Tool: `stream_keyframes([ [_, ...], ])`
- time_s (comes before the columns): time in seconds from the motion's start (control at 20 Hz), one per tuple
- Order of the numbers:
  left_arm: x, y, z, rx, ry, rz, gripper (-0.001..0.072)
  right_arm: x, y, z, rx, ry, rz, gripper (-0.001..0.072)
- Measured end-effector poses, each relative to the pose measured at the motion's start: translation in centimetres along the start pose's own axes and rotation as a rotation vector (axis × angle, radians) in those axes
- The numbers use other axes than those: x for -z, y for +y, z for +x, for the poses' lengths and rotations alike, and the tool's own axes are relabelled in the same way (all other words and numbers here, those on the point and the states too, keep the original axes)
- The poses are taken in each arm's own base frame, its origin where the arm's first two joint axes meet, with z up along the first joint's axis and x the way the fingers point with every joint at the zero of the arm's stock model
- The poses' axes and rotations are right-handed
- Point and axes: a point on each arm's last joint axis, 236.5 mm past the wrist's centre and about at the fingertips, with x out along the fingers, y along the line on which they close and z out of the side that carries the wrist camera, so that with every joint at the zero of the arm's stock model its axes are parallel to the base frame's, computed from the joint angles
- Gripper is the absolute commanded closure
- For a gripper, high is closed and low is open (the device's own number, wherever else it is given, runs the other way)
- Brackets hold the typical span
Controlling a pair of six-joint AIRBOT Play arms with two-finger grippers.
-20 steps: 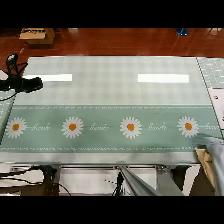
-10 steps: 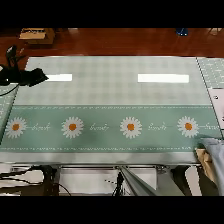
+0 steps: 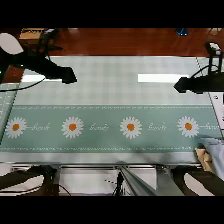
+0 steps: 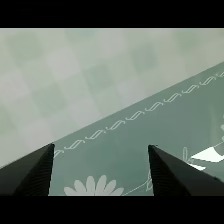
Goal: Fold the shirts.
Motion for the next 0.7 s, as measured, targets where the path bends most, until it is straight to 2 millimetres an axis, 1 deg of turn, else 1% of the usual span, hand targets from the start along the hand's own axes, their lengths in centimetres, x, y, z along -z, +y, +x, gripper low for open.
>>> stream_keyframes([
  [0.05, 0.3, -0.7, 0.2, -0.020, 0.017, 0.006, -0.0008, 0.0, 0.7, 0.1, -0.009, 0.010, -0.005, 0.0114],
  [0.1, 0.3, -1.2, 0.4, -0.036, 0.025, 0.009, -0.0008, 0.0, 1.1, 0.1, -0.015, 0.013, -0.012, 0.0114],
  [0.15, 0.4, -1.5, 0.9, -0.055, 0.036, 0.008, -0.0008, 0.3, 1.4, 0.2, -0.017, 0.034, -0.018, 0.0114],
  [0.25, 0.8, -1.7, 1.9, -0.086, 0.063, -0.006, -0.0008, 1.0, 1.7, 0.2, -0.017, 0.067, -0.025, 0.0114],
  [0.45, 1.1, -1.7, 3.1, -0.114, 0.089, -0.027, -0.0005, 2.3, 1.3, 0.1, 0.007, 0.130, -0.042, 0.0117],
  [0.7, 1.2, -1.6, 3.4, -0.127, 0.098, -0.037, -0.0005, 2.5, 1.1, 0.0, 0.019, 0.139, -0.052, 0.0117],
])
